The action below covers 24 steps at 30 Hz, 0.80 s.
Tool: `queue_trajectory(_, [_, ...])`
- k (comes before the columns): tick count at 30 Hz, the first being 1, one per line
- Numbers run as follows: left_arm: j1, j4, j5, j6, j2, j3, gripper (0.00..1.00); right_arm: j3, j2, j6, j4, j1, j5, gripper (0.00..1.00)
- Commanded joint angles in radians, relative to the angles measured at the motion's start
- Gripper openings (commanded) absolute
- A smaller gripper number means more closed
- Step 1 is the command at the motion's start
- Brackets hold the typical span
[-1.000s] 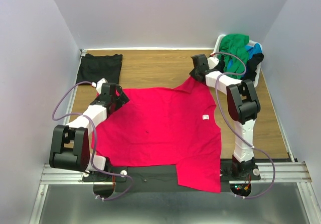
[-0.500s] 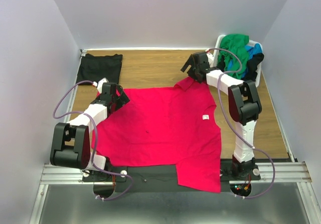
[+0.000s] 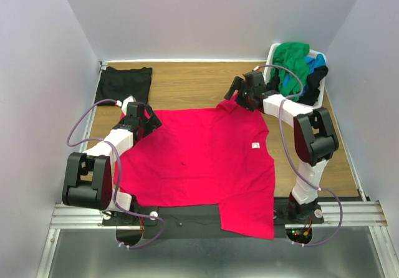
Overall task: Fold and stack the t-shirts
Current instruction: Flatten the tshirt out
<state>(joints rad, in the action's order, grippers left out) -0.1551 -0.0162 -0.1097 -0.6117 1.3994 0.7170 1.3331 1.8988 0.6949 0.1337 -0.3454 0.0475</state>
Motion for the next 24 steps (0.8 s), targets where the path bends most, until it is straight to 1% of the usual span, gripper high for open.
queue_trajectory(1, [0.002, 0.039, 0.001, 0.023, -0.019, 0.013, 0.99, 0.024, 0.043, -0.008, -0.037, -0.012, -0.043, 1.0])
queue_trajectory(6, [0.002, 0.044, -0.001, 0.026, -0.016, 0.012, 0.99, 0.072, 0.111, 0.0, -0.057, -0.012, -0.043, 1.0])
queue_trajectory(7, [0.002, 0.042, -0.002, 0.027, -0.016, 0.012, 0.99, 0.086, 0.121, 0.003, -0.057, -0.012, -0.073, 1.0])
queue_trajectory(10, [0.002, 0.044, -0.001, 0.029, -0.011, 0.013, 0.99, 0.092, 0.143, 0.012, -0.078, -0.014, -0.08, 1.0])
queue_trajectory(16, [0.002, 0.047, -0.001, 0.029, -0.01, 0.012, 0.99, 0.112, 0.157, 0.014, -0.091, -0.018, -0.098, 1.0])
queue_trajectory(21, [0.002, 0.047, 0.004, 0.03, -0.005, 0.013, 0.99, 0.109, 0.151, 0.02, -0.094, -0.02, -0.081, 1.0])
queue_trajectory(24, [0.002, 0.047, 0.005, 0.03, -0.014, 0.01, 0.99, 0.115, 0.164, 0.04, -0.108, -0.02, -0.11, 1.0])
